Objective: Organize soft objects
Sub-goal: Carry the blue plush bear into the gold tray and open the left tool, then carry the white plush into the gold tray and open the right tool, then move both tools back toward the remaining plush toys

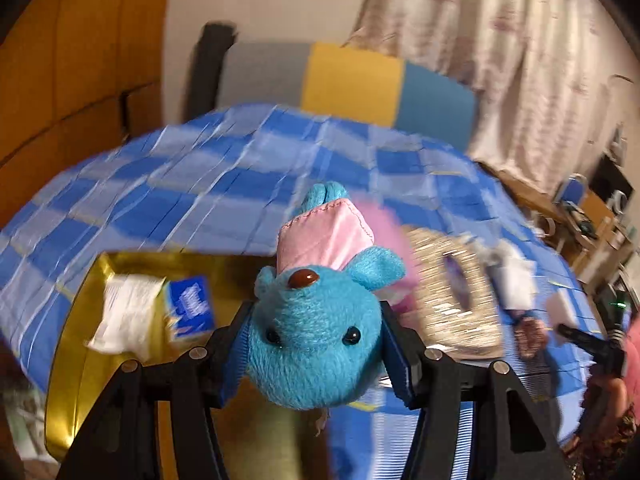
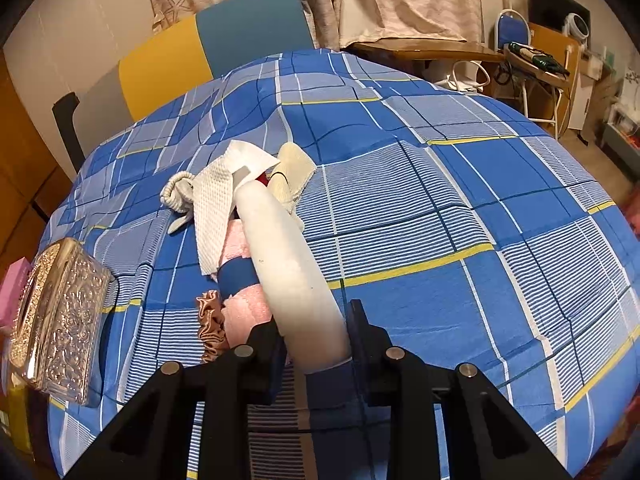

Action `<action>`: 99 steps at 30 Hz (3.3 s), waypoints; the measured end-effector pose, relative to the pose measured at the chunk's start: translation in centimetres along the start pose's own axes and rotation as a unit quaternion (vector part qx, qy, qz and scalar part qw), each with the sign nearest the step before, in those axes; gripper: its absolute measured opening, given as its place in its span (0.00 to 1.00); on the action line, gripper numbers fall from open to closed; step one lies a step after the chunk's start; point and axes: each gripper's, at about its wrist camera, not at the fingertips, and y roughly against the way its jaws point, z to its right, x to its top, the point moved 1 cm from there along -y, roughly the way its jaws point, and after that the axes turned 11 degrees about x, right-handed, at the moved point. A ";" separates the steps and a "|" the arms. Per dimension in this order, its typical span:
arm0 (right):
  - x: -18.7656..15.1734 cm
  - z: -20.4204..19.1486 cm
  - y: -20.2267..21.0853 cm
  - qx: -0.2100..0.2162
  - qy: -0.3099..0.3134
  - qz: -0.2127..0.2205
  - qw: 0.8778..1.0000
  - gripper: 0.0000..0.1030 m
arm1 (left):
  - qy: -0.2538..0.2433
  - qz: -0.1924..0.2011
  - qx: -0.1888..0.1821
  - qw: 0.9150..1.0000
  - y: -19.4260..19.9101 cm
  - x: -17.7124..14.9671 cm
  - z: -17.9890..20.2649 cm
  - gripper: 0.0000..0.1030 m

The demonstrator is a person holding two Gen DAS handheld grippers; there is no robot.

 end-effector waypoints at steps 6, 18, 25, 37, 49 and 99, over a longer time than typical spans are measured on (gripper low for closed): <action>-0.3 -0.2 0.1 0.000 -0.003 0.002 1.000 0.27 | 0.049 -0.063 0.021 0.997 -5.3 -1.3 -3.5 0.58; -0.4 0.3 0.1 -0.014 -0.007 0.005 1.000 0.27 | 0.068 -0.128 0.025 0.989 -9.9 -1.3 -5.1 0.66; -0.4 -1.6 2.6 -0.011 0.007 0.047 0.999 0.27 | 0.071 -0.112 0.002 0.991 -9.0 -1.3 -6.1 0.75; -2.2 -8.5 6.8 0.077 0.012 0.060 0.995 0.27 | 0.066 -0.046 0.004 0.997 -5.1 -0.7 -7.0 0.74; -4.5 -21.4 8.5 0.187 0.084 0.044 0.978 0.27 | 0.009 -0.020 0.033 0.999 -0.6 -4.8 -10.7 0.74; -21.4 -50.5 -4.7 0.299 0.210 -0.188 0.912 0.49 | 0.171 0.006 0.092 0.981 3.4 -5.7 -24.4 0.74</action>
